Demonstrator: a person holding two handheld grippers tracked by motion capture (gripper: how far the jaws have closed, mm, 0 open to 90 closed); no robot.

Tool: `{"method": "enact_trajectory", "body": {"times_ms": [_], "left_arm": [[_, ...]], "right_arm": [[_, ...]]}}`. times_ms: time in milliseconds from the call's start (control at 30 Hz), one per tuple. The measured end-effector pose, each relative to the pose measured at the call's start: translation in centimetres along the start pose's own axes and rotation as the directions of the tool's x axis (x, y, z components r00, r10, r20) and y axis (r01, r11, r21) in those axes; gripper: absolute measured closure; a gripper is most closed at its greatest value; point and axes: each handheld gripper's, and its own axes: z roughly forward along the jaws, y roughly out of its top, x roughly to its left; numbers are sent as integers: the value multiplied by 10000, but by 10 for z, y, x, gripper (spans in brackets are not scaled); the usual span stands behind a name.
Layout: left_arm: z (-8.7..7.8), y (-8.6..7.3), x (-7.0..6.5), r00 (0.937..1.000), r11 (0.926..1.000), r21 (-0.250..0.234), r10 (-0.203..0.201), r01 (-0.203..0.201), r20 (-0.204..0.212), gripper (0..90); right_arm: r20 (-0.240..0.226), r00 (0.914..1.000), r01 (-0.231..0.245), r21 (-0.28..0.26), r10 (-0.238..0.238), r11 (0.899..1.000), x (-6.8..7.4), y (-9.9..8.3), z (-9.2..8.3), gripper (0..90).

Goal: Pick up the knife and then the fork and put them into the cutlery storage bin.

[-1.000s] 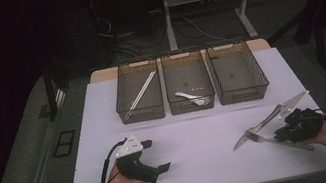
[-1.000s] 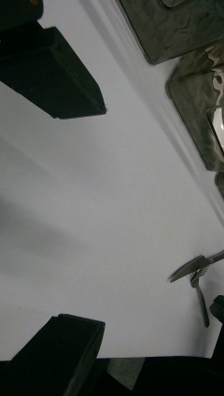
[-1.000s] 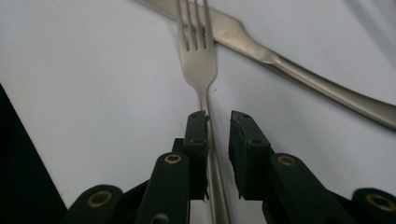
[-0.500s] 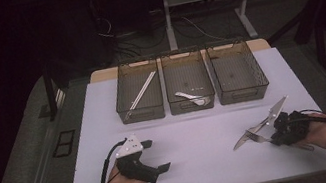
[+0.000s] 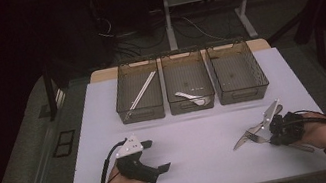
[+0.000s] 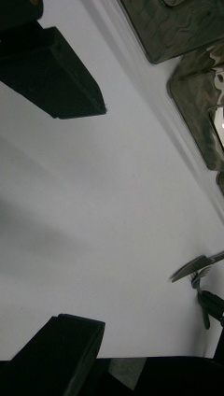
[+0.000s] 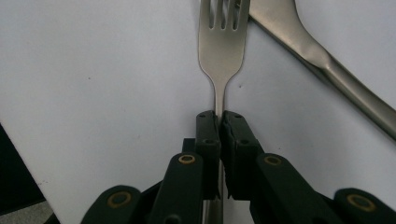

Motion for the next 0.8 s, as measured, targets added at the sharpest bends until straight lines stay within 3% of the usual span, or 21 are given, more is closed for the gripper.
{"method": "enact_trajectory", "body": {"times_ms": [100, 167, 333, 467, 500, 633, 800], "left_arm": [[0, 0, 0, 10000, 10000, -5, -2, 2, 8, 0], [0, 0, 0, 10000, 10000, -1, -10, 10, 15, 0], [0, 0, 0, 10000, 10000, 2, 26, -26, 3, 0], [0, 0, 0, 10000, 10000, -2, 29, -29, -17, 0], [0, 0, 0, 10000, 10000, 1, 37, -37, -19, 0], [-1, 0, 0, 10000, 10000, -23, -11, 11, -34, 0], [-3, 0, 2, 9999, 10000, -47, 10, -10, -113, 0]], "right_arm": [[-86, 9994, -350, -673, 345, 9971, -3, -7, -7, 850], [-179, 9976, -693, -1331, 675, 9887, -6, -12, -13, 850], [-524, 9870, -1608, -2671, 1522, 9502, -10, -19, -25, 850], [-594, 9752, -2211, -3226, 2134, 9204, -14, -22, -30, 850], [-565, 9724, -2321, -3378, 2265, 9121, -14, -23, -31, 850], [-956, 9435, -3285, -3953, 3173, 8578, -20, -27, -37, 850], [-921, 9250, -3676, -4627, 3686, 8067, -25, -29, -42, 851]]}}
